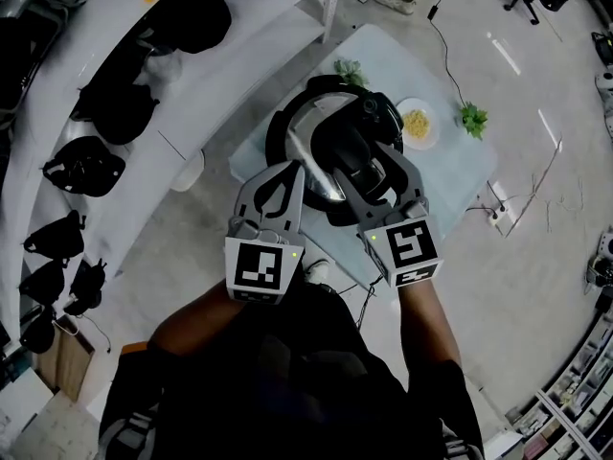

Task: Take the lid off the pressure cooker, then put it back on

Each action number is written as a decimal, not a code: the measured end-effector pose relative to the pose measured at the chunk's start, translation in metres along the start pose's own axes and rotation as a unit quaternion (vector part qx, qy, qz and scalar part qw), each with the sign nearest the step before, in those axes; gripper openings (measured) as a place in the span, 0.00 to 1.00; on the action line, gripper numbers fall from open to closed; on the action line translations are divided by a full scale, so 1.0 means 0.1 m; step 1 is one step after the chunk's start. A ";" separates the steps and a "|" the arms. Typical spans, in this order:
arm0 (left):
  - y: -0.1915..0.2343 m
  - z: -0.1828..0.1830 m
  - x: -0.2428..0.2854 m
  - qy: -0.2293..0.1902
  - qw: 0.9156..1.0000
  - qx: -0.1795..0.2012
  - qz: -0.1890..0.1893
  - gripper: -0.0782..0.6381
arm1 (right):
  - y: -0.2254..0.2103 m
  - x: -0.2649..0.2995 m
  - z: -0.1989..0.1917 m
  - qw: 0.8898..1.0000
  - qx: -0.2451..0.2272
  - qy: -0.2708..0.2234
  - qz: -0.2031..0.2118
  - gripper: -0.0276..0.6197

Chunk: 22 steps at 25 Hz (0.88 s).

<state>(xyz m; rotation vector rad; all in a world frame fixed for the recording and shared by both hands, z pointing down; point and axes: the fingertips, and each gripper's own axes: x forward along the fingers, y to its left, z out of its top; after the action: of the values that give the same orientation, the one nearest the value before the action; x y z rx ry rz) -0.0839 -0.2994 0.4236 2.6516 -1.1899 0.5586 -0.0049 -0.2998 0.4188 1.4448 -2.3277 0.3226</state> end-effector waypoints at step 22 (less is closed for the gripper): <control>0.47 -0.06 0.72 0.024 1.000 -0.012 -0.008 0.12 | 0.04 0.64 -0.14 0.995 -0.047 0.066 0.063 0.52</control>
<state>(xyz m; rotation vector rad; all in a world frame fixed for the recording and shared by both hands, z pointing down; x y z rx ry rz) -0.0762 -0.3777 0.4592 2.6103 -1.1545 0.5993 -0.0315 -0.3439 0.4588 1.2001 -2.2990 0.3277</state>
